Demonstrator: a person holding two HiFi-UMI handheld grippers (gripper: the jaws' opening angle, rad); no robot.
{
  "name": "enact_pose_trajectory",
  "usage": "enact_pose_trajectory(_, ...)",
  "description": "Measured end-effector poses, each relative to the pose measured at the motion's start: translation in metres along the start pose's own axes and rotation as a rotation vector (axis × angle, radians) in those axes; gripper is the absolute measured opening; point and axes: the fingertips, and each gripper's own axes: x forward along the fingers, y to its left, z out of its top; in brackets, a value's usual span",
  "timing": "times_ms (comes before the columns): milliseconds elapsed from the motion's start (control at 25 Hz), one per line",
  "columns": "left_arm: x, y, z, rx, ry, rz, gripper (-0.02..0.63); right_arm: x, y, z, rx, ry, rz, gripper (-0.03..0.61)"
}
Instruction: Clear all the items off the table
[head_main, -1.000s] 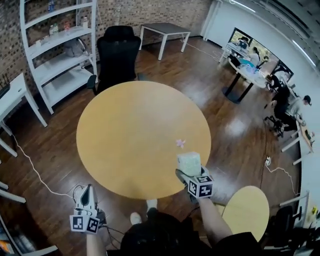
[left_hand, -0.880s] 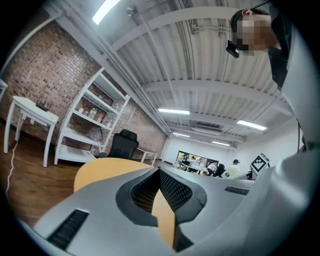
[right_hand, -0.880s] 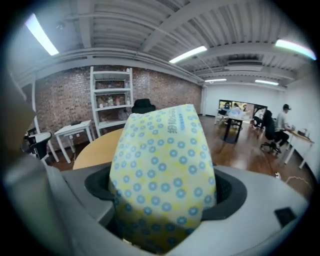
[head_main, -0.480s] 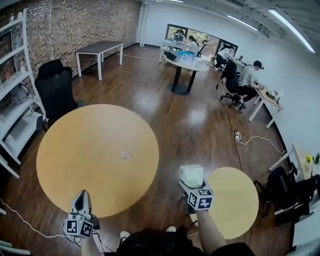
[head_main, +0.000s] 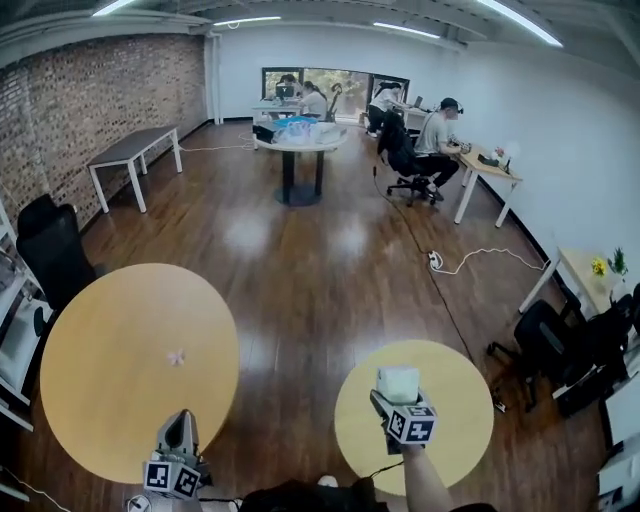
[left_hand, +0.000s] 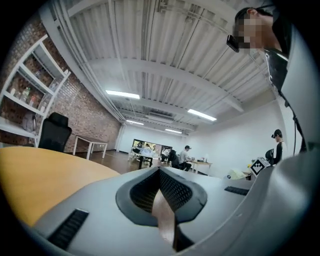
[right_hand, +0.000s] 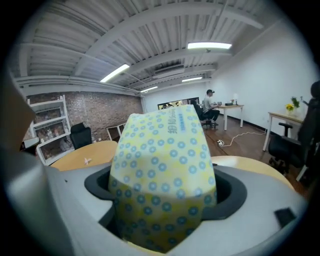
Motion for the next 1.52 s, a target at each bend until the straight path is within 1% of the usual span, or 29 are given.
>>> enact_pose_trajectory(80,0.025,-0.033,-0.012,-0.013,0.017,-0.074,0.000,-0.017,-0.038,0.003,0.020,-0.028,-0.055,0.494)
enact_pose_trajectory(160,0.052,-0.071,-0.021,-0.004,0.049,-0.164,-0.001,-0.038,-0.073,0.002,0.055,-0.048,-0.108,0.494)
enact_pose_trajectory(280,0.090,-0.113,-0.032,0.021,0.088,-0.299,-0.001,-0.075,-0.115,-0.030,0.144,-0.037,-0.217,0.494)
enact_pose_trajectory(360,0.123,-0.135,-0.039,0.022,0.093,-0.397,0.000,-0.094,-0.137,-0.047,0.206,-0.030,-0.301,0.494)
enact_pose_trajectory(480,0.164,-0.168,-0.051,0.000,0.107,-0.514,-0.002,-0.123,-0.160,-0.064,0.279,-0.020,-0.390,0.494)
enact_pose_trajectory(560,0.183,-0.192,-0.059,-0.018,0.131,-0.593,-0.002,-0.143,-0.174,-0.075,0.316,-0.033,-0.451,0.494)
enact_pose_trajectory(640,0.201,-0.216,-0.065,-0.019,0.130,-0.667,0.000,-0.161,-0.188,-0.084,0.358,-0.055,-0.514,0.494)
enact_pose_trajectory(760,0.221,-0.245,-0.070,-0.027,0.137,-0.758,0.000,-0.180,-0.196,-0.090,0.407,-0.087,-0.569,0.494)
enact_pose_trajectory(840,0.231,-0.257,-0.076,-0.039,0.149,-0.791,0.000,-0.186,-0.197,-0.094,0.419,-0.094,-0.588,0.494)
enact_pose_trajectory(1000,0.238,-0.277,-0.094,-0.042,0.193,-0.837,0.000,-0.192,-0.202,-0.114,0.450,-0.063,-0.620,0.494)
enact_pose_trajectory(1160,0.243,-0.272,-0.110,-0.073,0.249,-0.813,0.000,-0.185,-0.203,-0.131,0.483,-0.013,-0.613,0.495)
enact_pose_trajectory(1360,0.238,-0.273,-0.145,-0.055,0.354,-0.808,0.000,-0.165,-0.211,-0.155,0.501,0.045,-0.609,0.495)
enact_pose_trajectory(1520,0.231,-0.273,-0.171,-0.117,0.449,-0.753,0.000,-0.145,-0.208,-0.192,0.542,0.152,-0.593,0.495)
